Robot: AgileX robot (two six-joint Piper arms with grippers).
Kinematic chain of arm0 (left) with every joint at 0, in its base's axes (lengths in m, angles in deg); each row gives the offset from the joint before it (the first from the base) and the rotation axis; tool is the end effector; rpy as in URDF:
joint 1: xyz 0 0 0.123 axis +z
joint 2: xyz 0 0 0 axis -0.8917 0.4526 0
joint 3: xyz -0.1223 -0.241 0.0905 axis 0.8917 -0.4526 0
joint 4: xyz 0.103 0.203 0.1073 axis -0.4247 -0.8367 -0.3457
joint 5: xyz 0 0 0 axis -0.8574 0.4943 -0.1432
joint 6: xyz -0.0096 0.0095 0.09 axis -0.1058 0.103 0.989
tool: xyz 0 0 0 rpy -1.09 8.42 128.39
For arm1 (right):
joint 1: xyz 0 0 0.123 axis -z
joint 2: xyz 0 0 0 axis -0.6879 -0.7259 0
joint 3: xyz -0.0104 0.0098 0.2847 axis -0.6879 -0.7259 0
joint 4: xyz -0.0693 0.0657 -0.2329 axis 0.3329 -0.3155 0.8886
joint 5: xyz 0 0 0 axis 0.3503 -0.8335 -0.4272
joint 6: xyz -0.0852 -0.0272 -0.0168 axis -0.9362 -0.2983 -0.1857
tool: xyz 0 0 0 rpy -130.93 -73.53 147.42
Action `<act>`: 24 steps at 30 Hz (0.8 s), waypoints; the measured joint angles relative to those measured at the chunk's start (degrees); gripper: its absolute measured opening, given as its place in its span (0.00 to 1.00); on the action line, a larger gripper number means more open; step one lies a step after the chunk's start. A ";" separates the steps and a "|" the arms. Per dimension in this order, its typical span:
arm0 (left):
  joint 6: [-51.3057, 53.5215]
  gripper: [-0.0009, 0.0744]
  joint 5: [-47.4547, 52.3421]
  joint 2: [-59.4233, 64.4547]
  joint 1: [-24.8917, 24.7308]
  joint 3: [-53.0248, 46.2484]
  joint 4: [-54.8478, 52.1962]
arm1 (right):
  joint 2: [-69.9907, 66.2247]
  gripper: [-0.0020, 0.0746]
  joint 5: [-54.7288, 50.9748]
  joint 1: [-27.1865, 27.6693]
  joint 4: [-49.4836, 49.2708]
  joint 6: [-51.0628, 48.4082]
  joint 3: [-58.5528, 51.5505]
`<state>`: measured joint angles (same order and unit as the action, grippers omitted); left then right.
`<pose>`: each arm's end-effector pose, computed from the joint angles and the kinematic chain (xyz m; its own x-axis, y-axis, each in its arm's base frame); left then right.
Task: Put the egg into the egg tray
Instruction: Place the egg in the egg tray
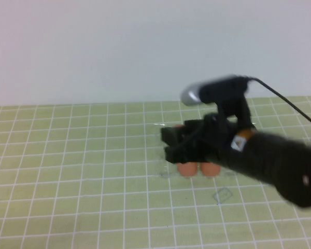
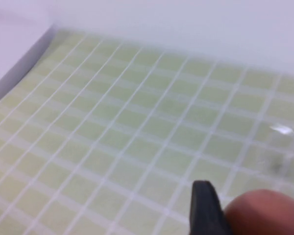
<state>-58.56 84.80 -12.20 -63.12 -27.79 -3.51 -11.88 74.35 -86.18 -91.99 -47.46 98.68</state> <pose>0.0536 -0.0025 0.1765 -0.2154 0.0871 -0.9726 0.0460 0.9958 0.0790 0.2635 0.2375 0.2588 -0.4495 -0.0840 -0.8893 -0.5532 0.8078 0.2033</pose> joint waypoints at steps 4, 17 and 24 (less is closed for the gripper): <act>0.00 0.01 0.00 0.00 0.00 0.00 0.00 | 0.39 0.53 16.64 -1.02 -7.45 -6.48 -10.01; 0.00 0.01 0.00 0.00 0.00 0.00 0.00 | -2.54 0.53 36.44 -1.02 -22.80 -12.65 -14.13; 0.00 0.01 0.00 0.00 0.00 0.00 0.00 | -8.33 0.53 37.97 -1.02 -27.38 -15.94 -14.13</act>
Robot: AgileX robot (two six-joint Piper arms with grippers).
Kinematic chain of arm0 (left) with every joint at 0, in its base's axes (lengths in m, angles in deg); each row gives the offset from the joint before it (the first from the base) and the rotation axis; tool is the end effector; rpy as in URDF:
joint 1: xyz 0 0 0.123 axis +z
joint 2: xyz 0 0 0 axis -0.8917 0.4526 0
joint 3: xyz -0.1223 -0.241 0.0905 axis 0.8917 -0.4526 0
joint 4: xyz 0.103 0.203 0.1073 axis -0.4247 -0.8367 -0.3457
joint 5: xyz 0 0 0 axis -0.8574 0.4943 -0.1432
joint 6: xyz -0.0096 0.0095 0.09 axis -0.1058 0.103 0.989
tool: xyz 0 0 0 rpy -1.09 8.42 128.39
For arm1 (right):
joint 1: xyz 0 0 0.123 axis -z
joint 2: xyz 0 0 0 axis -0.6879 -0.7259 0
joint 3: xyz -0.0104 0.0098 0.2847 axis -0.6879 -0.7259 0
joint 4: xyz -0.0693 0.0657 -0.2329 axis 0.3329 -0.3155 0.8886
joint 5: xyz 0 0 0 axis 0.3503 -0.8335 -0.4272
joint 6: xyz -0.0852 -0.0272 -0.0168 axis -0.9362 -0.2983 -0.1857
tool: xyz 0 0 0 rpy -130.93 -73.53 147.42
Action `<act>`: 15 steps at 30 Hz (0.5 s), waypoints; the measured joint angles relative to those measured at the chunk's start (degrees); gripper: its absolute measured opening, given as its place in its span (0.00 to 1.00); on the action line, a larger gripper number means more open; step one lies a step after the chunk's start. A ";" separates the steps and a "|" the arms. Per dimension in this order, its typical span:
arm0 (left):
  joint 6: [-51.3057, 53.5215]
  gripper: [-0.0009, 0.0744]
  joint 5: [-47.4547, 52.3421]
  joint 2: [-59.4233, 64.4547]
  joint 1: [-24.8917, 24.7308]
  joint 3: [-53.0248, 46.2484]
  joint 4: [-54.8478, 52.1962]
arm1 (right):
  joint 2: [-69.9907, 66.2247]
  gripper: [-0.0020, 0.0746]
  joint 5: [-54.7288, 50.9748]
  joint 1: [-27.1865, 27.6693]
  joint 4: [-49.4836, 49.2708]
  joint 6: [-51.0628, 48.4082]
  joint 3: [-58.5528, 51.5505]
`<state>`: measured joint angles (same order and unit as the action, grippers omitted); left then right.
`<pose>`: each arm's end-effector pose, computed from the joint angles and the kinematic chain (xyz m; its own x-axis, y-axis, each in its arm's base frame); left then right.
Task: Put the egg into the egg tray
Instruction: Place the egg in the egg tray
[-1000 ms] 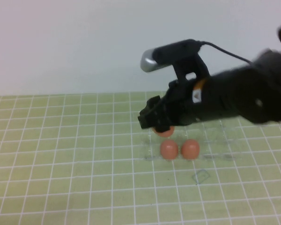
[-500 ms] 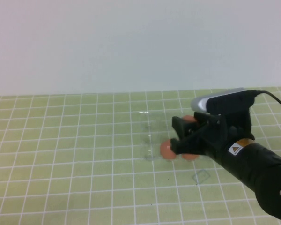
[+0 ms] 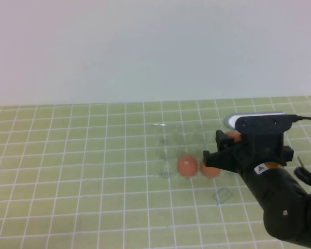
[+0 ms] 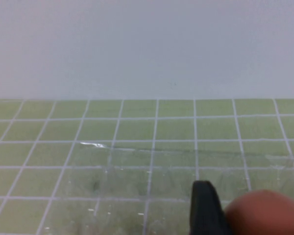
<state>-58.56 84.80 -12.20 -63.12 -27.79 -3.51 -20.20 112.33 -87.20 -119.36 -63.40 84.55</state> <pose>0.0536 -0.0025 0.1765 -0.2154 0.0871 -0.9726 0.0460 0.9958 0.0790 0.2690 0.1887 0.1811 -0.3041 0.0265 -0.9523 -0.1327 0.9887 0.0699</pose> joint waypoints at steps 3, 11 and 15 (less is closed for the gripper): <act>0.00 0.01 0.00 0.00 0.00 0.00 0.00 | -2.26 0.53 2.30 0.00 -0.24 1.17 0.00; 0.00 0.01 0.00 0.00 0.00 0.00 0.00 | -3.37 0.53 3.80 0.00 -0.65 7.82 -0.11; 0.00 0.01 0.00 0.00 0.00 0.00 0.00 | -3.92 0.53 4.15 0.71 -0.65 9.39 -0.11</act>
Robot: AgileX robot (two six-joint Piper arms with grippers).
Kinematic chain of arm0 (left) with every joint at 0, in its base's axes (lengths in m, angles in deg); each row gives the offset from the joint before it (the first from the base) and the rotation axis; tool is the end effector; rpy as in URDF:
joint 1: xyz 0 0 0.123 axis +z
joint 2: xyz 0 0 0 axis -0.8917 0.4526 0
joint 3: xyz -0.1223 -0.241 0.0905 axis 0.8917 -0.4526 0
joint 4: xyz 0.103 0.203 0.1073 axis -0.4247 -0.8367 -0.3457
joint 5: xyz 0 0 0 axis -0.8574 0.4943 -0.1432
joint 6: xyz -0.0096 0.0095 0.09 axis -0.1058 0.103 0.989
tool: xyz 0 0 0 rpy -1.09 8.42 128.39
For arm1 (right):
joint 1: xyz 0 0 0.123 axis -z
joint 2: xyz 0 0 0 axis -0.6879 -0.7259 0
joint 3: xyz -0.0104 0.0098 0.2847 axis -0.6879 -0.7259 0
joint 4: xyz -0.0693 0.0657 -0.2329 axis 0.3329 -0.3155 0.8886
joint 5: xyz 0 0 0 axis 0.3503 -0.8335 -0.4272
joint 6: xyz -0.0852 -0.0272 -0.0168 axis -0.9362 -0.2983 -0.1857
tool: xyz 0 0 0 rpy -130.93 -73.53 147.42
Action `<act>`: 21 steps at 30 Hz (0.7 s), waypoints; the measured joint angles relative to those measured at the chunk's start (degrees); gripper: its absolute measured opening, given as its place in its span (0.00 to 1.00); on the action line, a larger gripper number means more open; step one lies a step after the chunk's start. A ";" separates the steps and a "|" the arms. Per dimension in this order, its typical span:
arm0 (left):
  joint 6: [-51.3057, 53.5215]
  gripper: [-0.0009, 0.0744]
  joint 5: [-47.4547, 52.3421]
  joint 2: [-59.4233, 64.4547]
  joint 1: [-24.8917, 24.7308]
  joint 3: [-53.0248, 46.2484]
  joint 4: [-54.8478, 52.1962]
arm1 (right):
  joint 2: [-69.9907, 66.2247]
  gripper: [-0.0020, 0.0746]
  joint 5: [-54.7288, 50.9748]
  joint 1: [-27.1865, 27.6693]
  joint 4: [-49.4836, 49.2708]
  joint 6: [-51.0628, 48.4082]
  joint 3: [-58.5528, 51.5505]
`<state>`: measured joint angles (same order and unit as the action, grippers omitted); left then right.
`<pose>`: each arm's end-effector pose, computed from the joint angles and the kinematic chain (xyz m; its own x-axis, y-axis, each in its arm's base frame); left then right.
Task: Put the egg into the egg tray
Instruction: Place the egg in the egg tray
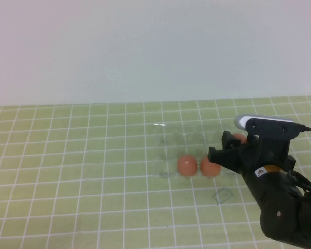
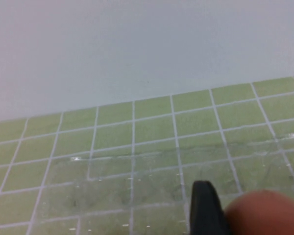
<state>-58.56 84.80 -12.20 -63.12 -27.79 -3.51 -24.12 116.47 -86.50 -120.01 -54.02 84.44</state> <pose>0.0536 -0.0025 0.1765 -0.2154 0.0871 -0.9726 0.0460 0.9958 0.0790 0.2755 0.1839 0.1636 -0.3038 0.1613 -0.9390 -0.0306 0.9834 0.1789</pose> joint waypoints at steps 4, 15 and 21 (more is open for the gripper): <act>0.00 0.01 0.00 0.00 0.00 0.00 0.00 | -2.54 0.53 0.00 0.64 -0.10 2.82 0.00; 0.00 0.01 0.00 0.00 0.00 0.00 0.00 | -5.76 0.53 0.00 0.87 2.10 3.85 0.85; 0.00 0.01 0.00 0.00 0.00 0.00 0.00 | -7.38 0.53 0.00 1.33 2.75 3.62 1.98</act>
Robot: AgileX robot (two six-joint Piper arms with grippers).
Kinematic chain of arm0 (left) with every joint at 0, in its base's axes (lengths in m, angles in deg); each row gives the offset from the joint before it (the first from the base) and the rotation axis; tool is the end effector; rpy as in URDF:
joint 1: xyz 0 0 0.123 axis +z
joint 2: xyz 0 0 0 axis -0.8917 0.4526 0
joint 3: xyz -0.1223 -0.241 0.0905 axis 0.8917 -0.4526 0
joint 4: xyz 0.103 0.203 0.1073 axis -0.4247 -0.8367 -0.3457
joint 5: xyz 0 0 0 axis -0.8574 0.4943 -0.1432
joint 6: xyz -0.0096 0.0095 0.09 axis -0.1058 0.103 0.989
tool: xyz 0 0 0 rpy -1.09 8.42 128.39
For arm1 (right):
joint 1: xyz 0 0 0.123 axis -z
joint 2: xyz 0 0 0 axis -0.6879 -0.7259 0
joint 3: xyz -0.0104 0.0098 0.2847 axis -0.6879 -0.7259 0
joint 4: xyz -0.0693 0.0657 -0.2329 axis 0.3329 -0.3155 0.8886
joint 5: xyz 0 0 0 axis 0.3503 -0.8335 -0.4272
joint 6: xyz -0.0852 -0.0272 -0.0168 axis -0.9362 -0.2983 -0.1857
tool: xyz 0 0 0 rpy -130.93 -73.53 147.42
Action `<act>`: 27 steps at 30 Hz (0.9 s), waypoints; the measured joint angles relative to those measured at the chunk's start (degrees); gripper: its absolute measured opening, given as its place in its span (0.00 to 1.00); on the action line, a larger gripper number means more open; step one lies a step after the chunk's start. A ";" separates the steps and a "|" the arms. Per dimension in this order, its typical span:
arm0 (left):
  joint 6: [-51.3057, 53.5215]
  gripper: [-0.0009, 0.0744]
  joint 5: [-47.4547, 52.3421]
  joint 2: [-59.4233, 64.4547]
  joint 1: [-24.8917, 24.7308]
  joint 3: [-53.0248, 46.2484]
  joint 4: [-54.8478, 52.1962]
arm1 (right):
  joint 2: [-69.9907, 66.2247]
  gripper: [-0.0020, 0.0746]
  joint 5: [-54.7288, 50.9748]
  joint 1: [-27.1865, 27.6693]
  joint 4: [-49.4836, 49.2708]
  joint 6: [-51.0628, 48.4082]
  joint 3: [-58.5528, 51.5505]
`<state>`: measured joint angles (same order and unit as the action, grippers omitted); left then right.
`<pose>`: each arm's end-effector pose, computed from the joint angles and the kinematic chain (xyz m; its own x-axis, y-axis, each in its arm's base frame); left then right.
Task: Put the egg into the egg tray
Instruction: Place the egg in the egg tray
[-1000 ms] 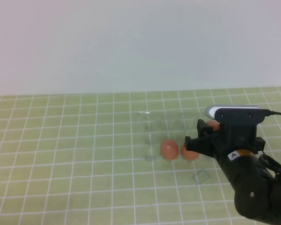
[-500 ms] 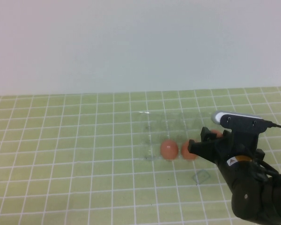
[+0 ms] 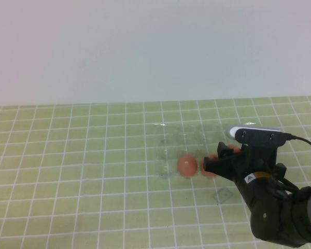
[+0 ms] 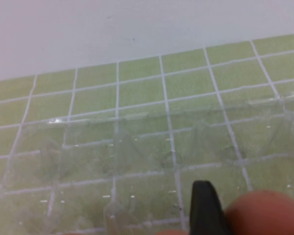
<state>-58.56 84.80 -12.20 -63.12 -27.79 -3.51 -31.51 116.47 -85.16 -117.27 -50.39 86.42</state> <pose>0.0536 -0.0025 0.1765 -0.2154 0.0871 -0.9726 0.0460 0.9958 0.0790 0.2882 0.1879 0.1292 -0.3579 0.1420 -0.9229 -0.0183 0.9871 0.1589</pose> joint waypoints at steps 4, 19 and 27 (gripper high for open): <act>0.00 0.01 0.00 0.00 0.00 0.00 0.00 | -0.04 0.53 0.22 0.00 0.12 -2.38 0.00; 0.00 0.01 0.00 0.00 0.00 0.00 0.00 | -1.88 0.53 0.53 1.10 0.35 -3.75 0.46; 0.00 0.01 0.00 0.00 0.00 0.00 0.00 | -3.11 0.53 2.01 1.14 1.81 -2.54 0.56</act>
<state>-58.56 84.80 -12.20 -63.12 -27.79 -3.51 -34.61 118.48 -84.02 -115.46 -52.93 86.99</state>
